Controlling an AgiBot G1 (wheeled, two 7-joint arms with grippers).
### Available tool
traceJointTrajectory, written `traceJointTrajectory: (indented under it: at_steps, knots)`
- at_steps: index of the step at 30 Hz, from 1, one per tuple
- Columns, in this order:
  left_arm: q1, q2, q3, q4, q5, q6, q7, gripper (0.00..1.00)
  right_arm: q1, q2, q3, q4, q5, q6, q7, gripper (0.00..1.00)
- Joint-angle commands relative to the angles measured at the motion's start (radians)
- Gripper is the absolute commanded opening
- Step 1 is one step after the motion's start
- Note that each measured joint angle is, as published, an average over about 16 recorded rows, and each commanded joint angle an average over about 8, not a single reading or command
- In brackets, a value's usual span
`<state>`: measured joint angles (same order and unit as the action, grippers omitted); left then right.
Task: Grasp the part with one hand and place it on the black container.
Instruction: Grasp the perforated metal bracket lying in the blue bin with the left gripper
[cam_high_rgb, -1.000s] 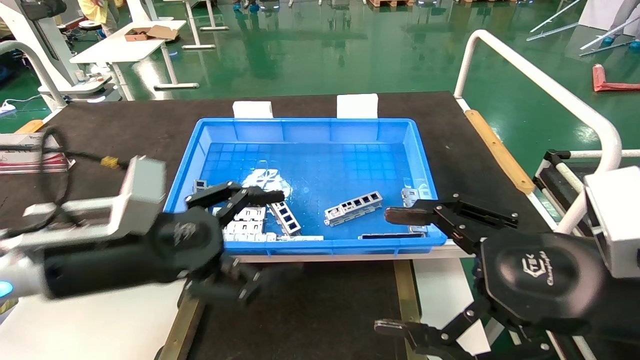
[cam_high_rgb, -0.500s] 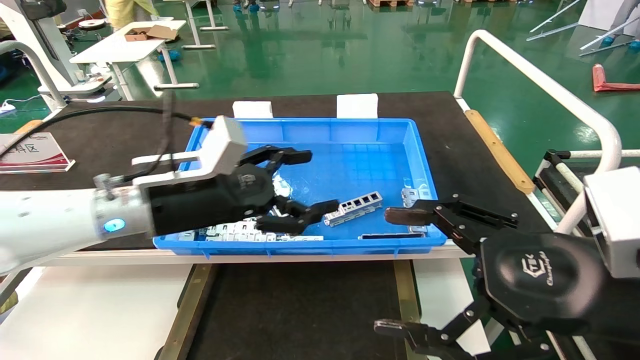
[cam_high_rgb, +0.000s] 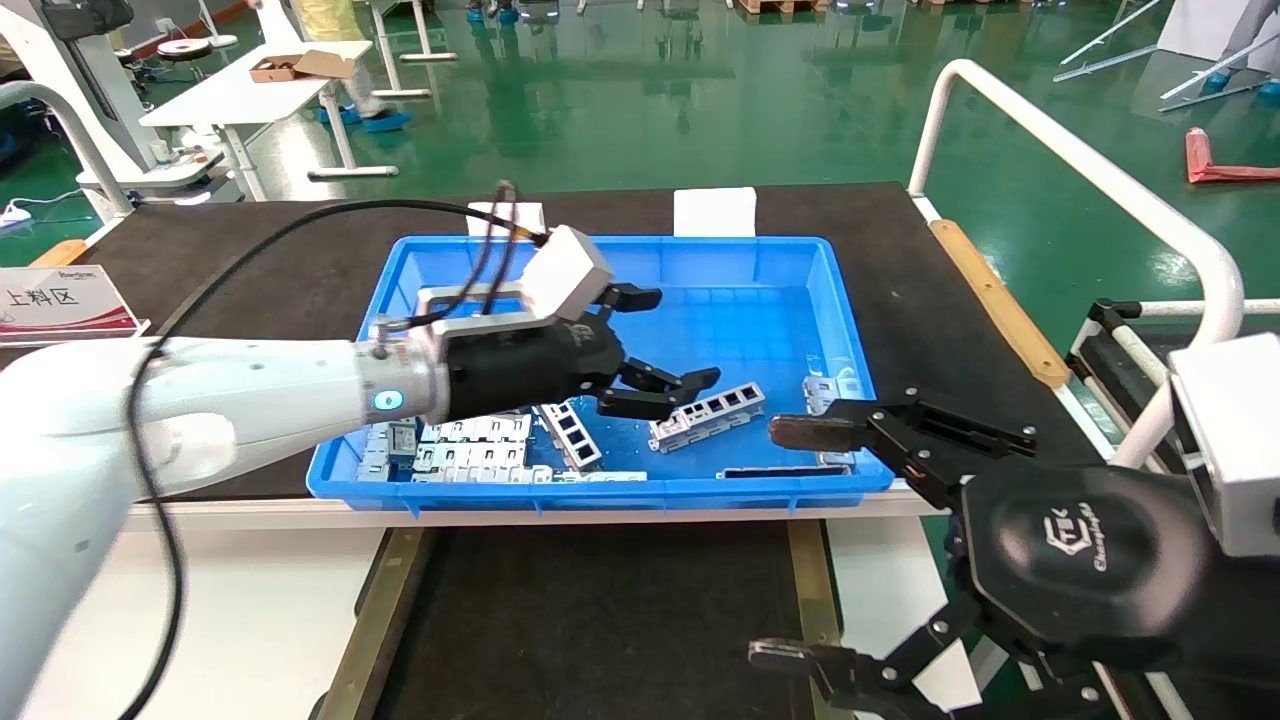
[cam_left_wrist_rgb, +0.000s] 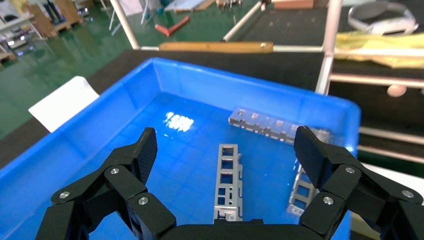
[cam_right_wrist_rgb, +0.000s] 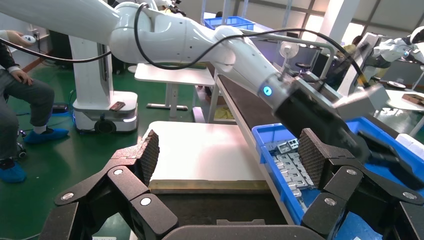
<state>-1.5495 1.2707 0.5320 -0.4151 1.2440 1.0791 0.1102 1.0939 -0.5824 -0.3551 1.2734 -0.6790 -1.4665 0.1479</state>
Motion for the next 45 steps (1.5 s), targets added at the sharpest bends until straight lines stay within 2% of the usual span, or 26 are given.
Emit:
traceJointTrajectory:
  at_steps: [1,9,33,34,35,41,42,45]
  knots:
    - [-0.023,0.034,0.009,0.058,0.018,-0.016,0.026,1.00,0.000,0.000,0.000,0.000,0.000,0.000,0.000,1.00]
    - [-0.053,0.094,0.053,0.156,0.026,-0.095,0.067,1.00,0.000,0.000,0.000,0.000,0.000,0.000,0.000,1.00]
    - [0.040,0.099,0.339,0.048,-0.099,-0.335,-0.071,0.99,0.000,0.000,-0.001,0.000,0.000,0.000,0.000,1.00]
    - [0.042,0.099,0.349,0.044,-0.106,-0.343,-0.073,0.93,0.000,0.000,-0.001,0.000,0.000,0.000,0.000,0.96]
    - [0.044,0.099,0.358,0.041,-0.114,-0.351,-0.076,0.83,0.000,0.000,-0.001,0.000,0.000,0.000,0.000,0.83]
    - [0.055,0.099,0.410,0.025,-0.160,-0.393,-0.085,0.10,0.000,0.000,-0.001,0.000,0.000,0.000,0.000,0.08]
    - [0.057,0.098,0.418,0.023,-0.168,-0.399,-0.086,0.03,0.000,0.000,-0.001,0.000,0.000,0.000,0.000,0.00]
    - [0.061,0.098,0.442,0.019,-0.190,-0.414,-0.087,0.00,0.000,0.000,-0.001,0.000,0.000,0.000,0.000,0.00]
